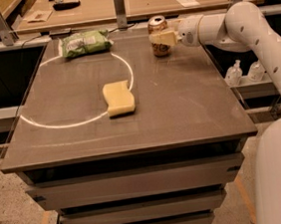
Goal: Move orange can near sponge
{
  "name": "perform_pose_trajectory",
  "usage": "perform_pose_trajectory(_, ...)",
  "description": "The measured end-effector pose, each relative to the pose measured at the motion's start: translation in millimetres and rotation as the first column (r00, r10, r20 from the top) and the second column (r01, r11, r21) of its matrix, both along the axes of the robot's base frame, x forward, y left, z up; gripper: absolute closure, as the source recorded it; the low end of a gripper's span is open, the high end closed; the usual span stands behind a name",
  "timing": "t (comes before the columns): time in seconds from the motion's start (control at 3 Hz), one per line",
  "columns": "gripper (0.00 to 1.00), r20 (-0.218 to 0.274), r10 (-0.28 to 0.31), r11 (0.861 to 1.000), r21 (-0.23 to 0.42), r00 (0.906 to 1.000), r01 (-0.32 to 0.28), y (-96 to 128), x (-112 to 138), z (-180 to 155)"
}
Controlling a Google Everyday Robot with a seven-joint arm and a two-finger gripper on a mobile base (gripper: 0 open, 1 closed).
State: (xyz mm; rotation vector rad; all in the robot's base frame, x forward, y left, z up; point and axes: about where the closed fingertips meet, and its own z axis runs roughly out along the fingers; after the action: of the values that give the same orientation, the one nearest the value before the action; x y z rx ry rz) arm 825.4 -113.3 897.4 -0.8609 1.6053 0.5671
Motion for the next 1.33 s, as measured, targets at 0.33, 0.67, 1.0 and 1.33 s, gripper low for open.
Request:
perform_pose_trajectory(0.33,0.88,-0.013,0.043,0.999,-0.007,0.999,-0.043,-7,-3,1)
perform_pose_trajectory(0.67,1.0,-0.037,0.138,0.99,0.008,0.9897,-0.138,-14,-27,7)
perform_pose_trajectory(1.0,1.0,-0.07,0.253,0.967,-0.001,0.9651,-0.253,-21,-67,12)
perform_pose_trajectory(1.33,1.0,-0.108,0.364,0.929,-0.023,0.9249,-0.369,-20,-109,2)
